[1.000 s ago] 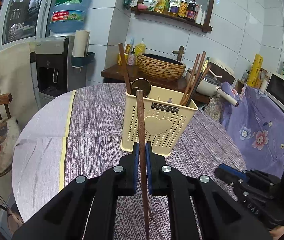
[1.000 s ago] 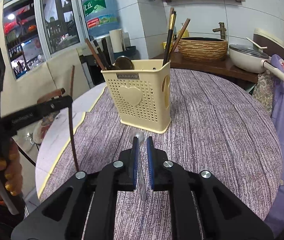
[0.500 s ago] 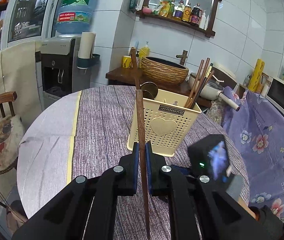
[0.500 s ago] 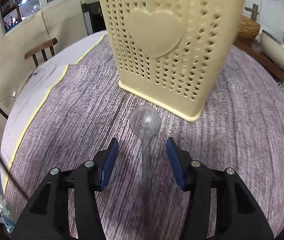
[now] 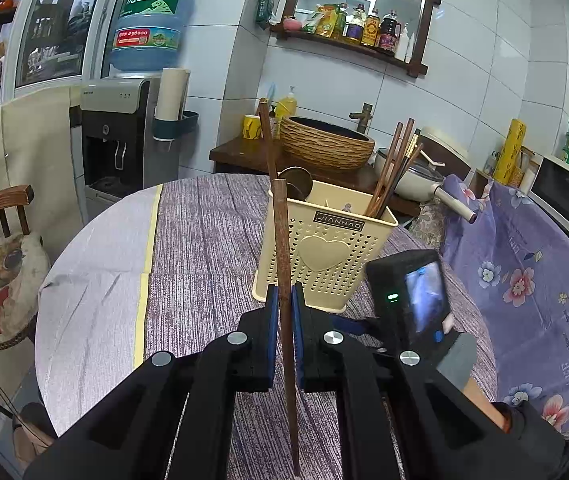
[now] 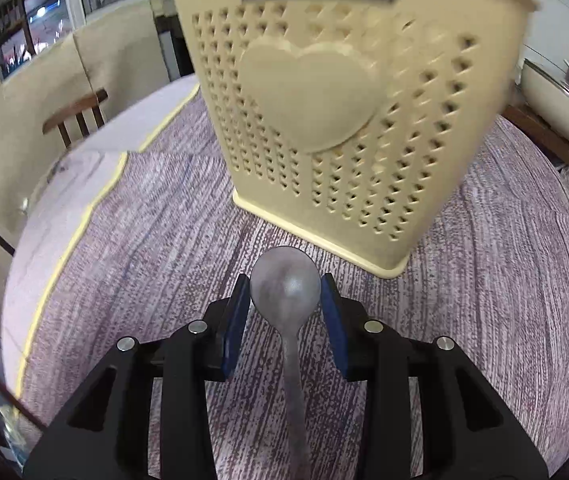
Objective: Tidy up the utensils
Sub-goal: 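Lift the held chopstick and clear spoon upright toward the holder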
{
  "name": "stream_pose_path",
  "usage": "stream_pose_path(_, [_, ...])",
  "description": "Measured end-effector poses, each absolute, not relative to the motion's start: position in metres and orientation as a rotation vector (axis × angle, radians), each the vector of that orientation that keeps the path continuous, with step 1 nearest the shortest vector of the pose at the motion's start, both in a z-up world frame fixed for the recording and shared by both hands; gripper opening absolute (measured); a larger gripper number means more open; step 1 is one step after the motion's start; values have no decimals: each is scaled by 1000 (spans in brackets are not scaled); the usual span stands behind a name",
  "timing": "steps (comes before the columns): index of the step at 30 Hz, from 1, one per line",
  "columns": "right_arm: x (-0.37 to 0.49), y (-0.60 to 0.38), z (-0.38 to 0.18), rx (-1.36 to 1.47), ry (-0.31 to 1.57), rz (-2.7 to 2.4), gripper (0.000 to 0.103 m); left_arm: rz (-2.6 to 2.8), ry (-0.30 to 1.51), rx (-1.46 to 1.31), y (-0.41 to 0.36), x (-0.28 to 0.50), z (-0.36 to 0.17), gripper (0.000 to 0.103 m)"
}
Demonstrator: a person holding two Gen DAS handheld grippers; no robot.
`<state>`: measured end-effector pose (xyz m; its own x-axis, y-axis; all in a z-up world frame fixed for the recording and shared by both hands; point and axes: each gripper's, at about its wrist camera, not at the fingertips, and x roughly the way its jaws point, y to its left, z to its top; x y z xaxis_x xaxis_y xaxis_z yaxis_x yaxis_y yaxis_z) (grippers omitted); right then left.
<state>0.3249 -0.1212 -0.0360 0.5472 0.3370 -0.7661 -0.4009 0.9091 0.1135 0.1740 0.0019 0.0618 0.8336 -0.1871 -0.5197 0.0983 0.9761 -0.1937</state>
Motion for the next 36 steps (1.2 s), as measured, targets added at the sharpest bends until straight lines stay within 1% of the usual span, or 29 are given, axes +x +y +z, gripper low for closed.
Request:
stream_pose_path(8, [281,-170,23,92,752,482,37,-155,568,-166,3,175,61,8])
stream_pose_path(11, [266,-183,38,110,715,469,37,-155,568,-167,3,175,61,8])
stream_pose_path(18, [241,-199,49,126,676,457,37,-148,565,-164,1,173,62,8])
stream_pose_path(27, [232,-202,58,149,645,477,37,-171,559,-164,0,171,68,8])
stream_pose_path(32, [231,-200,71,159,618,493,37,-181,532,-169,2,169,79,8])
stream_pose_path(36, [235,-197,92,160,574,504,37,-197,502,-157,-1,174,97,8])
